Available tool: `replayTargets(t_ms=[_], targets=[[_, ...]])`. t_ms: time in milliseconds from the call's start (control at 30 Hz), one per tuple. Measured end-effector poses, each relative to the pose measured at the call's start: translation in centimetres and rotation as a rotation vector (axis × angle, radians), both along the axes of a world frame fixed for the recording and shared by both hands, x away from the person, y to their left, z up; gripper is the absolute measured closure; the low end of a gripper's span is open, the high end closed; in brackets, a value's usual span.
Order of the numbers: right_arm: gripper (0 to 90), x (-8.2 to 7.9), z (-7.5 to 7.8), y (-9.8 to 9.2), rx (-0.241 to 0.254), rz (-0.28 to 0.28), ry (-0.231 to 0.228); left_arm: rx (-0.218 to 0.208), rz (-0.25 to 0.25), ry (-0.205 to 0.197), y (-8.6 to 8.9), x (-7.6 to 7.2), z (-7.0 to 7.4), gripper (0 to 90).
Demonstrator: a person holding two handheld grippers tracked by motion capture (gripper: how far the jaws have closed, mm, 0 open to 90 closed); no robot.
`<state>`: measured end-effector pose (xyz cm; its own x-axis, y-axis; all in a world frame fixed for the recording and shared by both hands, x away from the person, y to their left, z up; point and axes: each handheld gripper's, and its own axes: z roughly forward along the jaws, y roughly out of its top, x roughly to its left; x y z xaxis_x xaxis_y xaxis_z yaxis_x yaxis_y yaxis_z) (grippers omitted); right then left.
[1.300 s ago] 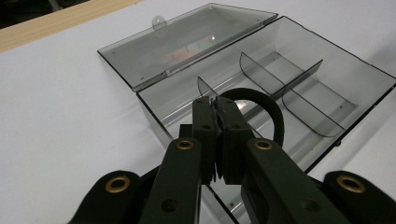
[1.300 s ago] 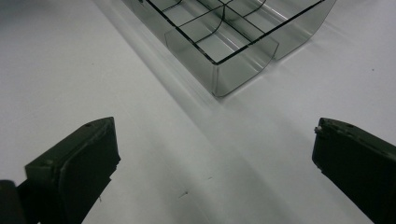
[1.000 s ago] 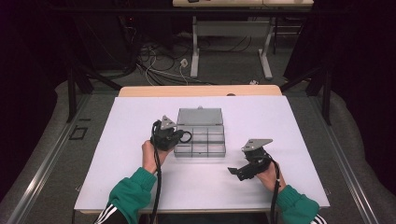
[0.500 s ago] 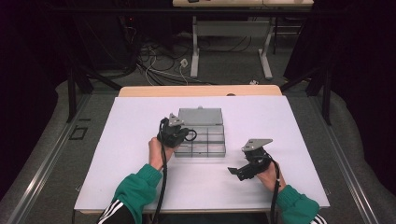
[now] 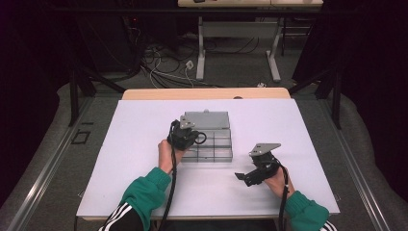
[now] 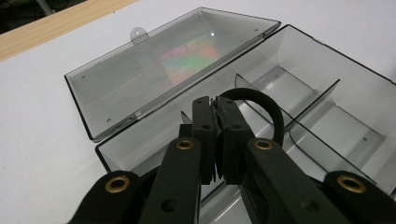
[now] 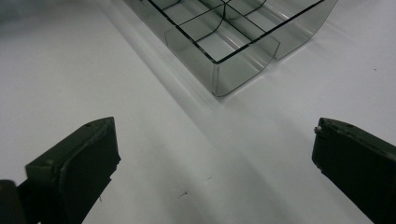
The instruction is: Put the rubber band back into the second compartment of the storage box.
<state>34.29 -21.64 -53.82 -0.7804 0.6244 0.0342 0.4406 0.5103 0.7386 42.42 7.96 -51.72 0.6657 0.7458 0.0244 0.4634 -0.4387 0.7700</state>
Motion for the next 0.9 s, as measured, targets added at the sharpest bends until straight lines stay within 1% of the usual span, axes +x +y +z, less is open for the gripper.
replayTargets(t_ms=[67,167,233,300,367,467,500,567,600,667,767,800,867,900], targets=[[0.3,0.0,0.0,0.0,0.001,-0.001,0.001,-0.006,0.001,0.002,-0.1,0.1,-0.1,87.0],[0.3,0.0,-0.1,0.0,0.002,-0.001,-0.006,0.007,-0.007,0.004,-0.4,0.3,-0.1,87.0],[0.3,0.1,0.0,0.0,-0.001,0.004,0.002,0.007,-0.011,0.005,-0.5,0.4,-0.3,87.0],[0.3,0.0,-0.1,0.0,0.003,0.0,-0.007,0.007,-0.016,0.005,-0.7,0.5,-0.4,87.0],[0.4,0.0,0.0,0.0,0.002,0.003,-0.001,0.011,-0.016,0.008,-0.8,0.5,-0.4,87.0],[0.4,0.0,-0.1,0.1,0.002,0.004,0.001,0.021,-0.024,0.002,-1.0,0.6,-0.5,87.0],[0.4,0.0,-0.1,0.1,0.002,0.003,0.001,0.013,-0.021,0.005,-1.1,0.6,-0.5,87.0],[0.7,0.0,-0.1,0.0,-0.001,0.004,0.001,0.024,-0.024,0.005,-1.2,0.7,-0.6,86.8],[0.8,0.0,-0.1,0.0,-0.001,0.004,0.0,0.02,-0.023,0.003,-1.3,0.8,-0.6,86.7],[0.9,0.0,-0.2,0.1,0.005,0.003,-0.005,0.024,-0.027,0.009,-1.4,0.9,-0.7,86.6],[0.9,0.0,-0.1,0.1,0.0,0.009,0.001,0.029,-0.029,0.007,-1.6,1.0,-0.8,86.5],[1.0,0.0,-0.2,0.1,0.008,0.004,-0.001,0.025,-0.031,0.008,-1.6,1.1,-0.9,86.4],[1.1,0.0,-0.2,0.1,0.004,0.007,-0.004,0.028,-0.03,0.012,-1.7,1.0,-0.8,85.4],[1.2,0.0,-0.2,0.1,0.003,0.005,-0.002,0.028,-0.029,0.003,-1.8,1.1,-0.8,83.6]])
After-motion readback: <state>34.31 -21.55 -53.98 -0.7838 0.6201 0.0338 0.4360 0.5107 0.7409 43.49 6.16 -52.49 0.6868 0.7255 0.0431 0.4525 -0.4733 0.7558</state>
